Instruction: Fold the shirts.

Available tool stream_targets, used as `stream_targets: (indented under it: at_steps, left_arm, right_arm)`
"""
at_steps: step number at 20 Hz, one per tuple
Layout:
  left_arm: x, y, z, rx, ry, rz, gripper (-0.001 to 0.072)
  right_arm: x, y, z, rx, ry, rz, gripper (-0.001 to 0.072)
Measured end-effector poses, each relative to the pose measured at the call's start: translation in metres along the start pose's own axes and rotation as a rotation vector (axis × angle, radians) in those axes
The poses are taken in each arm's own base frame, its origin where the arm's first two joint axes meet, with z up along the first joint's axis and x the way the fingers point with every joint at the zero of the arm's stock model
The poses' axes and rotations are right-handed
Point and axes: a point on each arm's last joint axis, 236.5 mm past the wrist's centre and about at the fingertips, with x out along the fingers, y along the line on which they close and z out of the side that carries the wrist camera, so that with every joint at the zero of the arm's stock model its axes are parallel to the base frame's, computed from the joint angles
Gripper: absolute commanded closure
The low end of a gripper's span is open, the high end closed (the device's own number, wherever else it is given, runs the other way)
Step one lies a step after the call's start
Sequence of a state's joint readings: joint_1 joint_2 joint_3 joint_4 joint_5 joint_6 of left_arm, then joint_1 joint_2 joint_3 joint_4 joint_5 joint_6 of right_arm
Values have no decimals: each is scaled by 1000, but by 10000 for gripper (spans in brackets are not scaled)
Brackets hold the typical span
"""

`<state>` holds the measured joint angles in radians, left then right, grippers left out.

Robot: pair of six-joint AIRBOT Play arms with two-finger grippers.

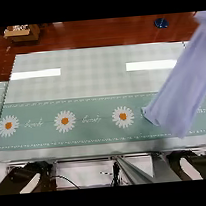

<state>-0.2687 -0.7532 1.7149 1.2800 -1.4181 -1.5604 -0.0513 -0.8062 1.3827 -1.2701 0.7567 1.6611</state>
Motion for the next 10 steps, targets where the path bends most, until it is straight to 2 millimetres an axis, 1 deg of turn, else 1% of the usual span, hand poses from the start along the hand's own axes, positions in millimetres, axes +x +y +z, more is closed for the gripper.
stream_targets:
  at_steps: [1,3,5,7,8,10]
  left_arm:
    - [1,2,-2,-3,8,9,124]
    - [2,8,-8,-2,33,30,124]
    - [2,15,-13,0,51,57,124]
    - [2,22,-15,1,61,87,124]
    - [3,24,-16,2,66,97,124]
    - [4,29,-20,2,79,116,124]
  right_arm:
    - [17,13,-23,24,82,56,691]
    - [45,52,-77,39,259,178,691]
    - [63,101,-139,14,437,299,691]
    - [69,147,-202,-30,594,396,691]
    - [67,170,-236,-58,674,443,691]
    - [60,207,-298,-110,810,511,690]
